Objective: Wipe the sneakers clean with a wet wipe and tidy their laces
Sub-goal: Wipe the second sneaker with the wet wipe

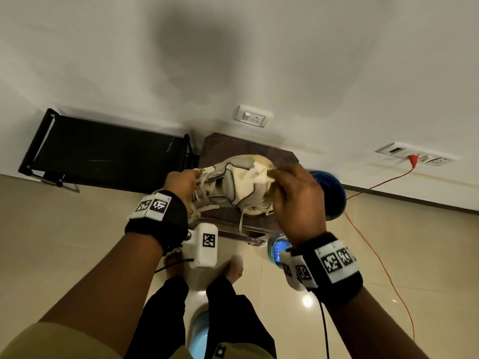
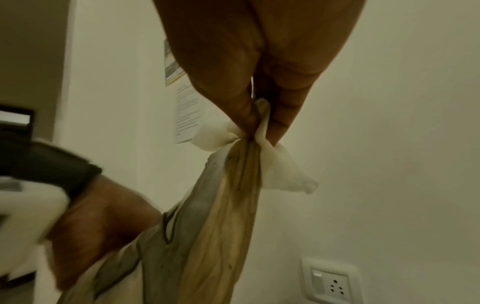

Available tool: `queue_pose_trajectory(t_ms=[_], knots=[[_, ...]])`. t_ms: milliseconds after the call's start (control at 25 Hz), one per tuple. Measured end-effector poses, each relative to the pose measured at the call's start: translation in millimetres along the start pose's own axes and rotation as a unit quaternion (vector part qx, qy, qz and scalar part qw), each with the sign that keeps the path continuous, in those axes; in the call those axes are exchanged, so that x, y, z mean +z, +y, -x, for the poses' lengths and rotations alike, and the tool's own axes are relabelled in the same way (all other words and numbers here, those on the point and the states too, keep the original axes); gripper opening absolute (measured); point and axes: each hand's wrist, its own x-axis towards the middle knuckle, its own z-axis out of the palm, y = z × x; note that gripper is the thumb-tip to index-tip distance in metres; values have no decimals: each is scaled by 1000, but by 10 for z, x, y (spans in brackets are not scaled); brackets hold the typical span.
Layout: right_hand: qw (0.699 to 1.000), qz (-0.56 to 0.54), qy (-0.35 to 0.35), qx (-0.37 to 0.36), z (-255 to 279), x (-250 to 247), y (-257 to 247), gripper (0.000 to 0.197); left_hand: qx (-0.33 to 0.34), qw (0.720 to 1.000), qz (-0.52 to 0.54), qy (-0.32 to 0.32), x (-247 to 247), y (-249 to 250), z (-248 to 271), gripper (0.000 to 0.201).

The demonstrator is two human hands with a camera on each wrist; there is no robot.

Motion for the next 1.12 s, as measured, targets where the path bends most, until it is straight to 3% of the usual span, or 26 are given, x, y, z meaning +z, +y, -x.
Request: queue_pose_trajectory(t_ms=[120, 200, 320, 480, 640, 880, 1040, 1120], knots=[[997, -22, 20, 73, -82, 27, 187, 26, -51, 973, 99, -202, -69, -66, 306, 37], [994, -20, 12, 104, -41, 89, 266, 25, -44, 964, 85, -249, -119, -148, 431, 36], [995, -11, 6, 104, 18, 213, 264, 24, -42, 972, 79, -217, -105, -321, 438, 47], [999, 25, 19, 42, 211, 434, 186, 25, -127, 974, 115, -147, -57, -402, 388, 23], [999, 42, -8, 7, 414, 601, 158, 19, -194, 965, 88, -154, -20, -305, 394, 22], [998, -7, 54, 44, 16, 411, 274, 29, -202, 962, 96, -155, 99, -199, 424, 24], [998, 26, -52, -3, 412, 590, 251, 18, -182, 968, 112, -134, 135, -182, 506, 17], [996, 29, -75, -34, 405, 591, 325, 17, -137, 979, 113, -96, 156, -152, 536, 16]])
